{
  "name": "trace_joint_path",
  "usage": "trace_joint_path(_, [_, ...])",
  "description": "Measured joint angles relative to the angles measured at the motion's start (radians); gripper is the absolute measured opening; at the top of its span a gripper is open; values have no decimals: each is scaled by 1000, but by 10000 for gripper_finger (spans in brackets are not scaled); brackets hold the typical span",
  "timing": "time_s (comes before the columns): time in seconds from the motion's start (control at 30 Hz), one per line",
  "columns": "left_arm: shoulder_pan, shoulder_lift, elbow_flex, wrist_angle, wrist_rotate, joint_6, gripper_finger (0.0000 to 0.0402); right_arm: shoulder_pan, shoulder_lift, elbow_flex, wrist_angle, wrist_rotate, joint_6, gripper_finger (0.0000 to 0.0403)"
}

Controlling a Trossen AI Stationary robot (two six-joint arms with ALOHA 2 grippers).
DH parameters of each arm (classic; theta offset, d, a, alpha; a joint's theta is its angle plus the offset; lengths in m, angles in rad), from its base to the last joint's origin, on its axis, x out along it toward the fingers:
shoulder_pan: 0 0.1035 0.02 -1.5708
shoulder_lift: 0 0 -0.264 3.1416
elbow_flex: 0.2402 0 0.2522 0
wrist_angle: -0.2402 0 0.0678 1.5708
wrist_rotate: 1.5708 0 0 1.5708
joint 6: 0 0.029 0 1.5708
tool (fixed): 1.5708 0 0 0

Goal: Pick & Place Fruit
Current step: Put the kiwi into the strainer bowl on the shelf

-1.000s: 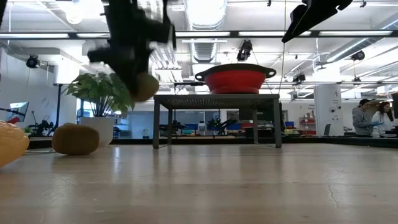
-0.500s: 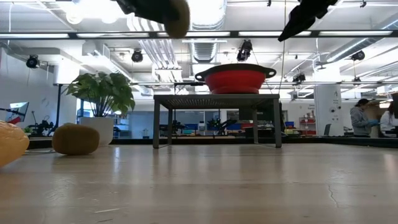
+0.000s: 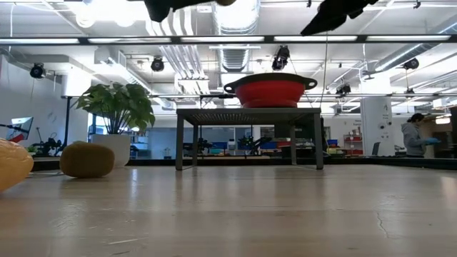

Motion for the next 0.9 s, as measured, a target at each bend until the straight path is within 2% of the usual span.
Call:
trace_joint_path(0.2, [26, 0, -27, 162, 0, -57, 213, 128, 1, -65, 196, 32, -112, 400])
trace_joint_path(0.43, [62, 3, -29, 175, 2, -163, 213, 285, 1, -131, 436, 221, -312, 400])
trace_joint_path(0.67, [97, 49, -32, 328, 90, -169, 213, 383, 28, -264, 881, 471, -563, 400])
trace_joint_path(0.8, [126, 95, -32, 447, 122, -169, 213, 405, 73, -327, 1145, 504, -698, 400])
trace_joint_path(0.9, [152, 135, -32, 571, 183, -184, 213, 406, 119, -348, 1275, 506, -785, 400])
